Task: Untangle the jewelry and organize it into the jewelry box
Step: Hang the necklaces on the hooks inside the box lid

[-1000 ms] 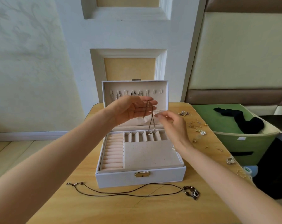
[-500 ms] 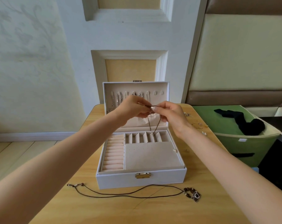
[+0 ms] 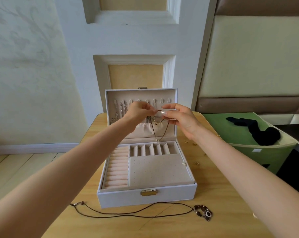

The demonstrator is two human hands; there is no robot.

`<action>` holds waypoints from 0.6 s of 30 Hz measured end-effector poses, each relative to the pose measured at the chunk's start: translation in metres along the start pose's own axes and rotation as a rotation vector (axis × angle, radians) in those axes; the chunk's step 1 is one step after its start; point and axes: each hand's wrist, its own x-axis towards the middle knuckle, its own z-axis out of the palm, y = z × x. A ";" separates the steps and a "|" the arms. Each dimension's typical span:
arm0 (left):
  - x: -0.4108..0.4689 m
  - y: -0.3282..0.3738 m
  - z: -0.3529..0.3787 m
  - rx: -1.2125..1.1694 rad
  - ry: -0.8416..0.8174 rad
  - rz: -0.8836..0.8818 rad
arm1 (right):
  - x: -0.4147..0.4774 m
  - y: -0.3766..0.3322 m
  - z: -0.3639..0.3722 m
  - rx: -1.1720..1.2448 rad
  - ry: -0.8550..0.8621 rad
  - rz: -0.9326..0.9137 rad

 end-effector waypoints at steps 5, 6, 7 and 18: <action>0.023 -0.009 0.024 0.161 0.244 0.144 | 0.019 -0.001 0.002 -0.148 0.245 -0.123; 0.027 -0.008 0.029 0.221 0.313 0.153 | 0.024 0.000 0.003 -0.184 0.302 -0.157; 0.031 -0.006 0.034 0.271 0.375 0.159 | 0.030 0.001 0.003 -0.223 0.357 -0.192; 0.058 0.006 0.047 0.602 0.571 0.195 | 0.061 -0.008 0.015 -0.859 0.604 -0.352</action>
